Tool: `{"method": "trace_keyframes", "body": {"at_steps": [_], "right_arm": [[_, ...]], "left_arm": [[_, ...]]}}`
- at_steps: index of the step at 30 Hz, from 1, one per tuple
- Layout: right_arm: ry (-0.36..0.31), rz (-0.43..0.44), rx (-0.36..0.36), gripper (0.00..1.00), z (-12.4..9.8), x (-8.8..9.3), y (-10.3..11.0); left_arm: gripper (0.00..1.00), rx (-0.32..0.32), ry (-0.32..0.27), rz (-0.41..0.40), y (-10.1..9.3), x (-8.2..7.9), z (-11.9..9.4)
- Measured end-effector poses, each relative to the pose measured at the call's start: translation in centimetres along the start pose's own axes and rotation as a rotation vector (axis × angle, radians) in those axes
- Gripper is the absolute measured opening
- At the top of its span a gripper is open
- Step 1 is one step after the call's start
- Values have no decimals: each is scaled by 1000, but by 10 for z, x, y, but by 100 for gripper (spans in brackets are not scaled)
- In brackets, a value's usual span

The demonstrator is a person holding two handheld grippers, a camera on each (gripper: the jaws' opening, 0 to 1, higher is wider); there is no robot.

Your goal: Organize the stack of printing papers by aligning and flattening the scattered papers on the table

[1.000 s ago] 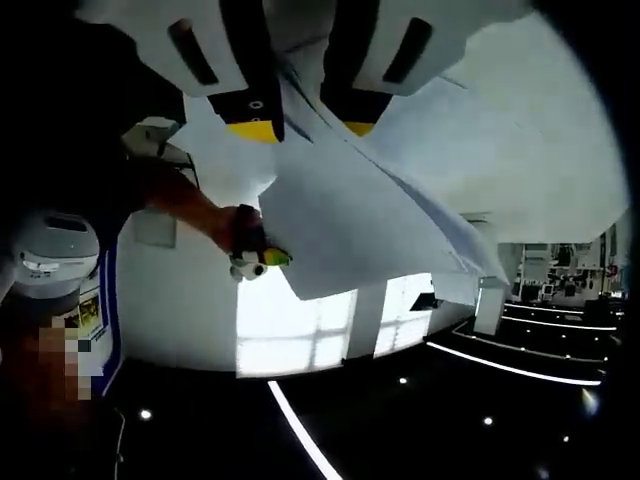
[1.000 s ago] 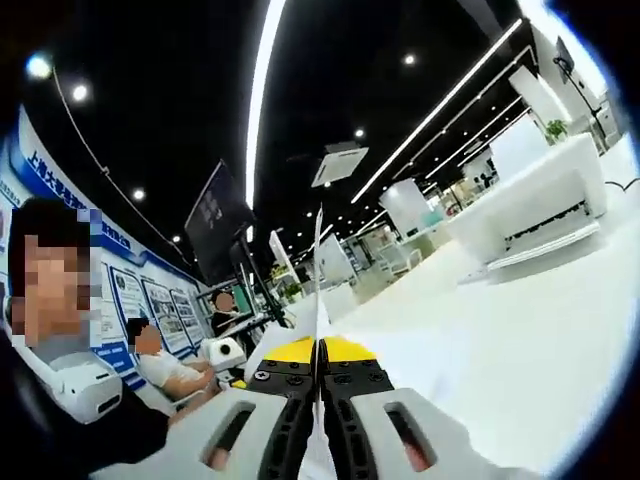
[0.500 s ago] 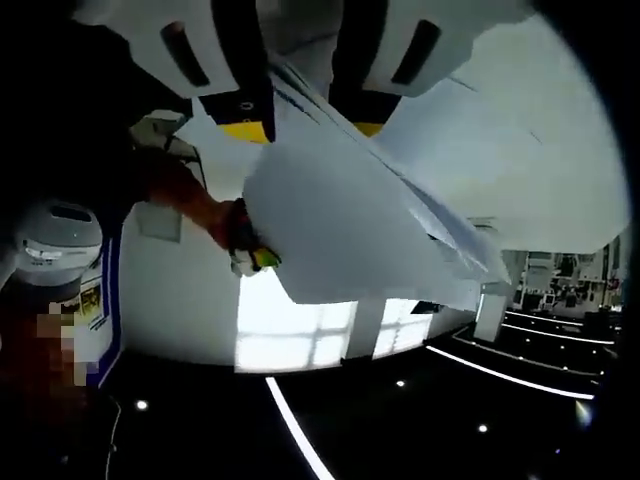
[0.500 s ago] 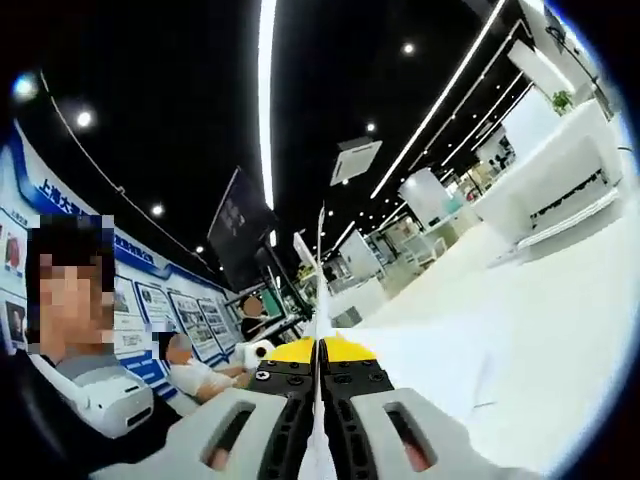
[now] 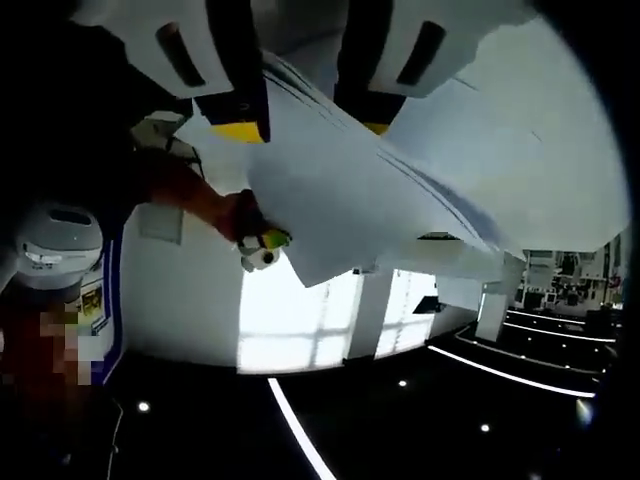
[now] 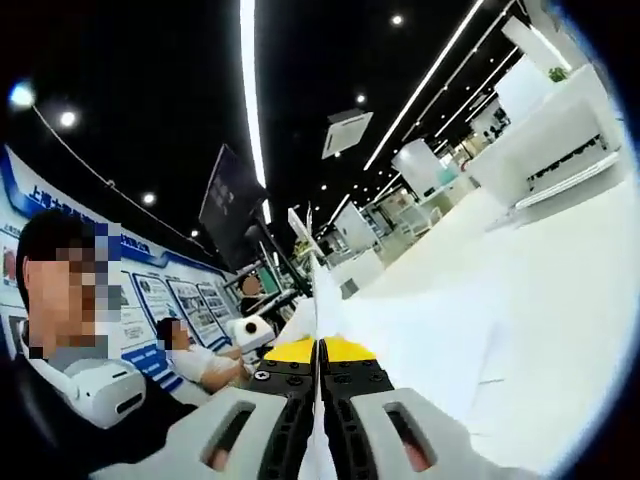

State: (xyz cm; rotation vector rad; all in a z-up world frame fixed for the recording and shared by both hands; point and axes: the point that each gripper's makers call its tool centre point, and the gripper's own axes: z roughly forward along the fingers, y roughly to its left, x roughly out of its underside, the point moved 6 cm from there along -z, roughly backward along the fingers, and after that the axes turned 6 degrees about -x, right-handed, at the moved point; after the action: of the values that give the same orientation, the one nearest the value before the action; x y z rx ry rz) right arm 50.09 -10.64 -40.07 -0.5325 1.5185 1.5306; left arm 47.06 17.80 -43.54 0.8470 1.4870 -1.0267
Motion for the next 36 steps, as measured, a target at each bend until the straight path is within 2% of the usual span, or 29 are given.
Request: {"method": "trace_keyframes", "body": {"at_steps": [7, 11, 14, 17, 20, 24, 29, 31, 32, 34, 36], "right_arm": [[-9, 14, -11, 0, 0, 1, -3], [-6, 17, -17, 0, 3, 5, -3], [-5, 19, -55, 0, 6, 6, -1], [-3, 19, -72, 0, 7, 8, 2], [-3, 26, -82, 0, 5, 6, 0], [5, 33, -110, 0, 5, 7, 1], [12, 23, -117, 0, 6, 9, 2], [11, 18, -117, 0, 5, 10, 5], [1, 10, -114, 0, 4, 8, 4], [-29, -80, -68, 0, 0, 3, -2], [-17, -125, -19, 4, -4, 3, -7]], "left_arm": [[37, 55, -45, -50, -4, -6, -4], [39, 60, -34, -73, -5, -5, -1], [38, 47, -18, -81, -5, -4, 0], [33, 38, -8, -76, -3, -2, 0], [22, 6, 16, -65, 1, 1, 0], [20, 0, 26, -81, 4, 1, 1], [8, -29, 40, -59, 8, 3, -1], [7, -36, 25, -68, 11, 2, -5], [7, -37, 15, -76, 12, 0, -6], [6, -45, -4, -87, 13, -2, -9], [6, -50, -21, -83, 14, -3, -11]]}}
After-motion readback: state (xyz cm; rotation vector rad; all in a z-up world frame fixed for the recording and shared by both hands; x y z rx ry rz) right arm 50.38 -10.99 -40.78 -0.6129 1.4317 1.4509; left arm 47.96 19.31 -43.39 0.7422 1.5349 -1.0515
